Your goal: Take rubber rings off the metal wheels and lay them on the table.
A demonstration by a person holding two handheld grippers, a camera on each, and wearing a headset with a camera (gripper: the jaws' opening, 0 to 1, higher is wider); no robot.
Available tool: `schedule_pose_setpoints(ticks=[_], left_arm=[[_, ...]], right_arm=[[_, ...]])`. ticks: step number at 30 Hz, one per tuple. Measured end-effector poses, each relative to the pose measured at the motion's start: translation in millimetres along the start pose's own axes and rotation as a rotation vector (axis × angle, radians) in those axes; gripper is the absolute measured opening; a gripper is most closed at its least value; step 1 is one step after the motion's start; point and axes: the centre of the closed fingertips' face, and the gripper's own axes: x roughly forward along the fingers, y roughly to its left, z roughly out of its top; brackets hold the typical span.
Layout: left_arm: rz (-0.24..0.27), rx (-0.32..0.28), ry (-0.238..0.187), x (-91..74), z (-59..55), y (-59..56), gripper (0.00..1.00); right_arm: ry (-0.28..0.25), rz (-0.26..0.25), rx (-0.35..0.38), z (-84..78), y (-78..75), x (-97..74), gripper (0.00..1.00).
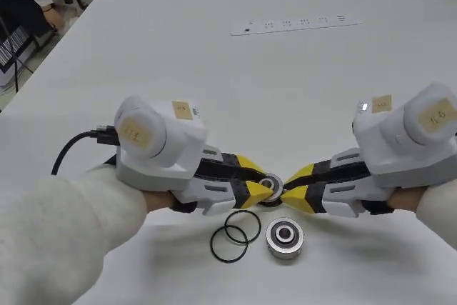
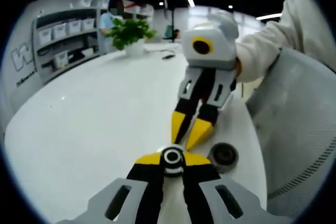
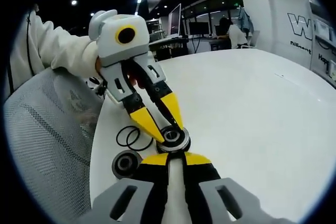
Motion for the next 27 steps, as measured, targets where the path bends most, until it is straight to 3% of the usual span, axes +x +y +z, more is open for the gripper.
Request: schedule_pose_setpoints(ticks=[2,4,5,6,19,27], left_arm=[[0.001,-0.002,-0.002,-0.2,0.2,0.0,0.14],[0.001,-0.001,-0.004,-0.4,0.4,-0.2,0.14],[-0.003,-0.003,-0.007,0.1,0.8,-1.6,0.14],[0.000,0.006,-0.007,-0.3,0.5,-1.6,0.14],[-0.002,0.012,-0.020,-0.8,1.6,0.5,0.14],[-0.002,0.018,-0.020,-0.9,2.2,0.5,0.14]], right_arm=[[0.007,-0.006,0.054,-2.2,-1.6,-0.2,0.05],[0.014,-0.034,0.058,-4.7,-8.4,-0.4,0.00],[0.033,-0.018,0.079,-9.3,-4.8,0.5,0.00],[0.014,-0.024,0.079,-5.7,-6.1,0.4,0.00],[-0.012,-0.039,0.192,-2.4,-10.7,-4.2,0.00],[-0.057,-0.035,0.297,2.6,-13.9,-8.0,0.00]])
